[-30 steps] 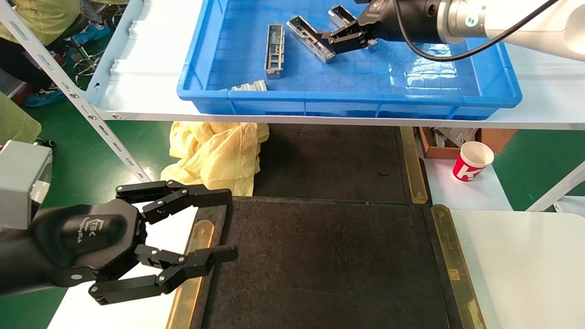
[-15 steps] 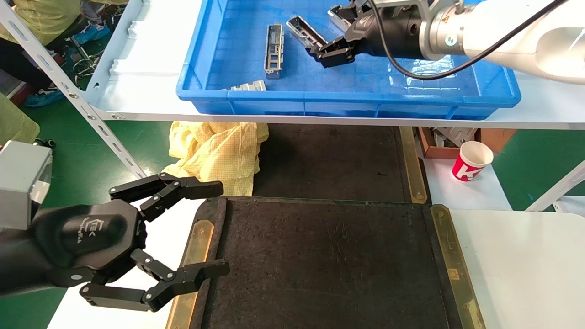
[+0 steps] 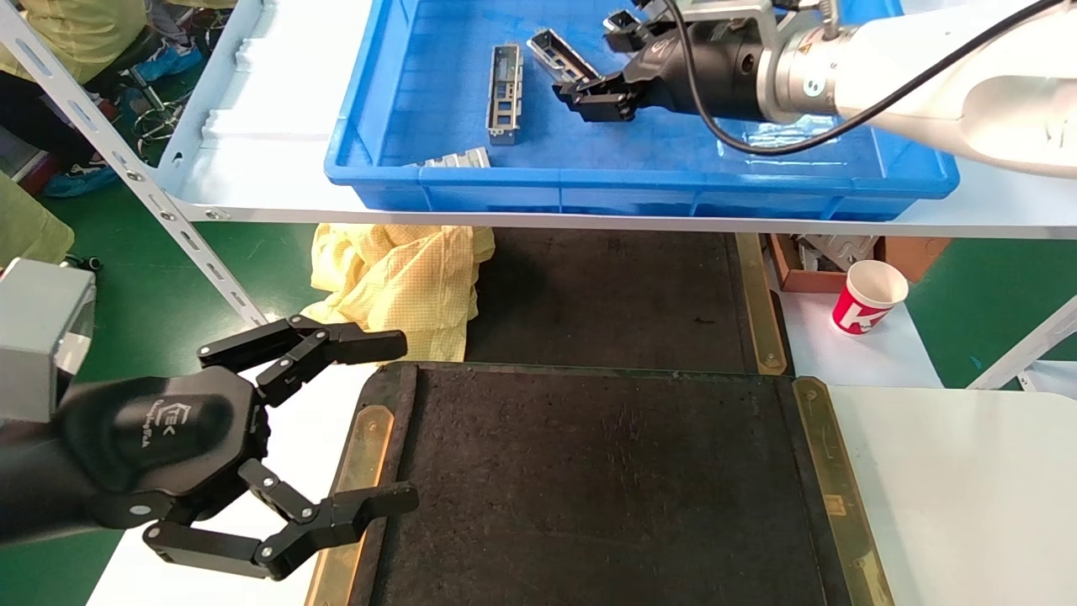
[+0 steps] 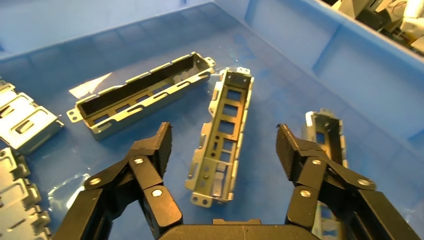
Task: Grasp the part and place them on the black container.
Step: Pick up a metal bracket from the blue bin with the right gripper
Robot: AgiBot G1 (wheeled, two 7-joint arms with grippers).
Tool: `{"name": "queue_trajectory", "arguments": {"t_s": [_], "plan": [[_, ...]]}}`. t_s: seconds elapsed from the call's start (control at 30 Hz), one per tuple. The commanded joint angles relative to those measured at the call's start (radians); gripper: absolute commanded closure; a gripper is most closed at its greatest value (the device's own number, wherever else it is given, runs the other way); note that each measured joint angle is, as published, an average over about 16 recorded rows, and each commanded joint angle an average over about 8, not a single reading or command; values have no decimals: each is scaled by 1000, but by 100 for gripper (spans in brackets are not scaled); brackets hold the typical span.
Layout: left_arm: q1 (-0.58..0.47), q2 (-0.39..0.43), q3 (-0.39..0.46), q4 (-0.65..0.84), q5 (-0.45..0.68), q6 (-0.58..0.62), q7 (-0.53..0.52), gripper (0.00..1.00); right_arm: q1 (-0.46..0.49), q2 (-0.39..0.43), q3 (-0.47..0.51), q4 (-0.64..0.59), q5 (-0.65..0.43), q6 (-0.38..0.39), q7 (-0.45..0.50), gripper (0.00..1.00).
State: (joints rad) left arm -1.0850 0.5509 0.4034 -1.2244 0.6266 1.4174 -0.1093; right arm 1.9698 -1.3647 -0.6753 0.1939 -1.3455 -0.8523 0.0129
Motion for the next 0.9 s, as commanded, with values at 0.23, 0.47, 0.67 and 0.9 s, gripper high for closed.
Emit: {"name": "queue_trajectory", "arguments": {"t_s": [0.23,0.47,0.67,0.9], "plan": [[0,0,0,0,0,0,0,0,-19,1,-35,14,34,22,37,100],[0,0,0,0,0,0,0,0,-27,2,-67,21,58,44,49,100],[0,0,0,0,0,0,0,0,-18,4,-85,23,85,61,47,100],[0,0,0,0,0,0,0,0,30,13,-87,-2,121,69,21,100]]}}
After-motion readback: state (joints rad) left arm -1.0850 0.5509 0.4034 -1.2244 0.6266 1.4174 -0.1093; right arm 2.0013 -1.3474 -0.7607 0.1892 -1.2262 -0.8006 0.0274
